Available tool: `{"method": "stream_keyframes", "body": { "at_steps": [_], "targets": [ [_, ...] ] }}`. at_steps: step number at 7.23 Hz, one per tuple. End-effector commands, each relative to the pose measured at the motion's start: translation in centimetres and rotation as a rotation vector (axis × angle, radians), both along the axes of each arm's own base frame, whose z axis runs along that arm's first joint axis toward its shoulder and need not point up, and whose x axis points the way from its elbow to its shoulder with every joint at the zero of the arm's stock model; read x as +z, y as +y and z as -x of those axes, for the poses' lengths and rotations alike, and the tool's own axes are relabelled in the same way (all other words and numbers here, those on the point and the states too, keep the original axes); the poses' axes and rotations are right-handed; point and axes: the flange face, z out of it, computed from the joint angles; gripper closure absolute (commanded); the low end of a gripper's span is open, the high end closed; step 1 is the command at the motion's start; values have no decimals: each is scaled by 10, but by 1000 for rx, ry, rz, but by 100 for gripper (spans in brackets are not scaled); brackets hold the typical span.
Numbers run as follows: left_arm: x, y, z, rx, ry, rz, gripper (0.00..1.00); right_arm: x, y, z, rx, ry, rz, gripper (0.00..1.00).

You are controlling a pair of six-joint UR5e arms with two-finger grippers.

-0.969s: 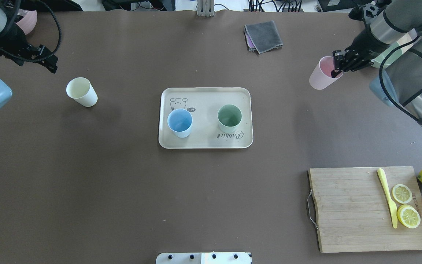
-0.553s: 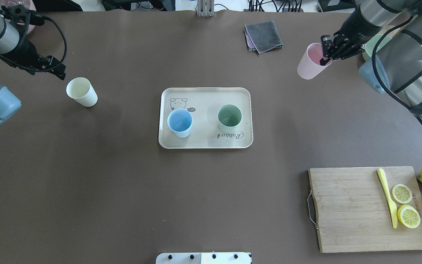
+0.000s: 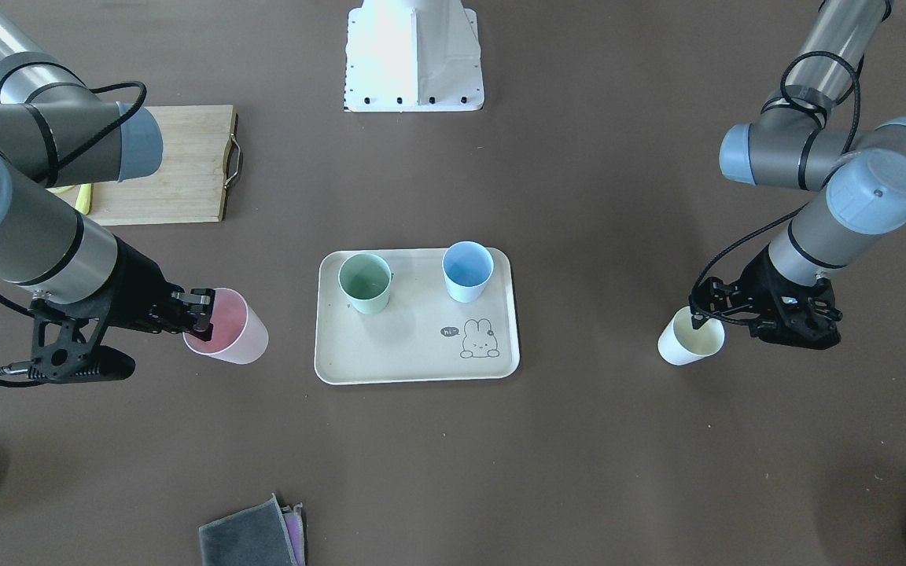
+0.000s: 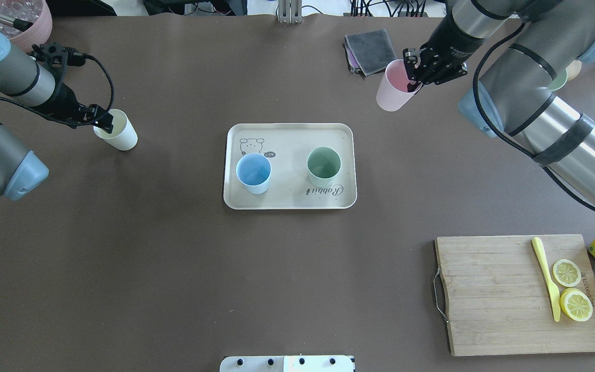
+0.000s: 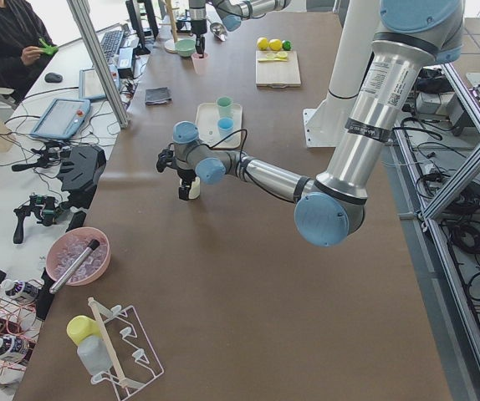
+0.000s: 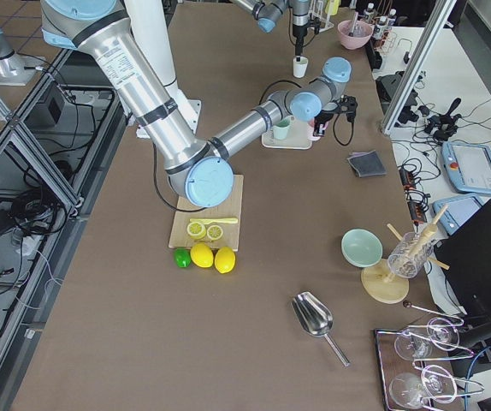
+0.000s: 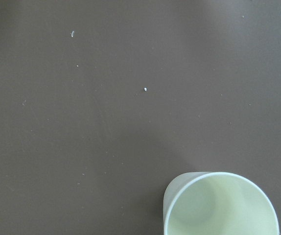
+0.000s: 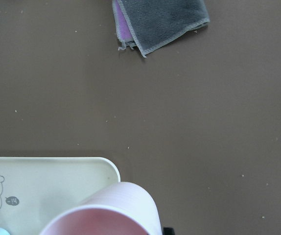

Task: Place all cups on tray

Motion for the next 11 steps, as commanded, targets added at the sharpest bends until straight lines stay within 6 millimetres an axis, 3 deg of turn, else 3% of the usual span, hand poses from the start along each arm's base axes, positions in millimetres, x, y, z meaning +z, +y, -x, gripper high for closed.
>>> {"method": "stream_keyframes", "body": {
  "at_steps": [1, 2, 3, 4, 6, 9, 10, 11],
  "targets": [
    [6, 4, -18, 6, -16, 0, 84, -21, 5, 22, 9, 7, -12, 100],
    [2, 2, -19, 6, -12, -4, 100, -25, 7, 29, 12, 9, -13, 100],
    [-12, -4, -19, -2, 1, -13, 100, -27, 9, 34, 14, 13, -15, 100],
    [-50, -24, -10, -40, 30, 11, 100, -27, 12, 40, 49, 18, 29, 100],
    [-134, -49, -31, -47, 28, 77, 100, -26, 29, 73, 41, 49, 15, 100],
    [-199, -20, -112, -65, 76, 124, 100, -7, 40, 118, 25, 97, -14, 100],
    [-212, -6, -138, -84, 65, 112, 100, -10, 38, 137, 13, 99, -23, 100],
    [-220, -2, -146, -90, 72, 120, 100, -21, 33, 153, 38, 98, 2, 100]
  ]
}}
